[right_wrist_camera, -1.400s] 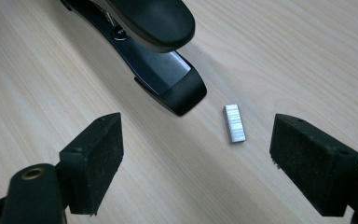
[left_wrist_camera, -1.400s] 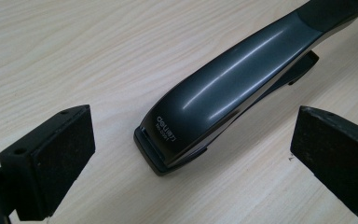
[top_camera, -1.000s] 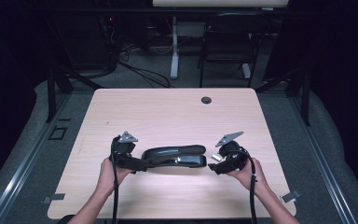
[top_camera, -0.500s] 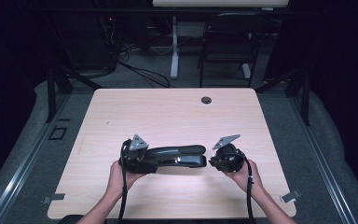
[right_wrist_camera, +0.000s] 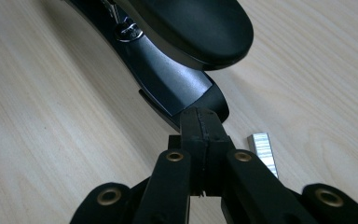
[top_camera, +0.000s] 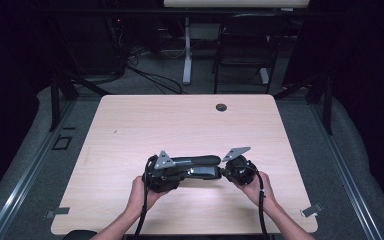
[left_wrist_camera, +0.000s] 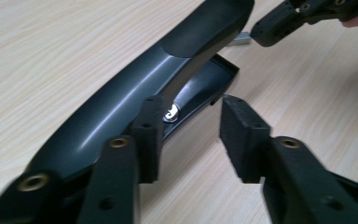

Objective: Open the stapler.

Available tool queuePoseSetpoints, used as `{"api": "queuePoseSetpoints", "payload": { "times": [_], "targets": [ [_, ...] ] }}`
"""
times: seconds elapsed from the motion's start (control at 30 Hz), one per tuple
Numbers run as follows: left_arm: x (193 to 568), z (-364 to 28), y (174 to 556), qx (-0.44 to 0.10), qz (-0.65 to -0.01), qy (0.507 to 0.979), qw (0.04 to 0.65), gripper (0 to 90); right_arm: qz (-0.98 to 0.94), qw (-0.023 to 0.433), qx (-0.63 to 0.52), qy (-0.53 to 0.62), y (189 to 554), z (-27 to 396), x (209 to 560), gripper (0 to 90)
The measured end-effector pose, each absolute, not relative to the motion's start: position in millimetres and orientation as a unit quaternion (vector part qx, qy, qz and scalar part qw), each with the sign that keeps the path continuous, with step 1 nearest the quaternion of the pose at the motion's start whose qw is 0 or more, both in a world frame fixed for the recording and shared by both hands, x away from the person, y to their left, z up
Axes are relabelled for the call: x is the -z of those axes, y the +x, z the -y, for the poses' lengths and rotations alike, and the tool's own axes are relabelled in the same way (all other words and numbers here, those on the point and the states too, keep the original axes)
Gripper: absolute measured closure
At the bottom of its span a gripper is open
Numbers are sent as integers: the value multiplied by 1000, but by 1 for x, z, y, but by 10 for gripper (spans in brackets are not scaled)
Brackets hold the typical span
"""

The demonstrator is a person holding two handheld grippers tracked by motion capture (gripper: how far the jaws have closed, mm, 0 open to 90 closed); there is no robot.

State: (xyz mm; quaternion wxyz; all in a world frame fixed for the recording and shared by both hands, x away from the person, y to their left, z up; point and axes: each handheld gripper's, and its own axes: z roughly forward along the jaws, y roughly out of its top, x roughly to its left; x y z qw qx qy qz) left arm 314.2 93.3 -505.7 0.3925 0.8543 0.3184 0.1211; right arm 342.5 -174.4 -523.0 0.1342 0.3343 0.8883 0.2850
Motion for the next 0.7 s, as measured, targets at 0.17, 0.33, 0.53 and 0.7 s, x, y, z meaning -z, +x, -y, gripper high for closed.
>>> {"api": "queuePoseSetpoints", "payload": {
  "times": [0.17,0.33,0.53,0.7],
  "targets": [
    [513,-83,315,-119,-314,860,384,734,-886,137,-288,336,343,171,528,900],
    [523,-72,313,-127,-307,862,382,827,-891,142,-282,326,342,166,533,900],
    [530,-61,311,-147,-305,855,393,898,-889,151,-292,318,340,158,536,900],
    [533,-53,310,-173,-309,842,406,900,-887,157,-294,319,343,158,539,900]
  ]
}}
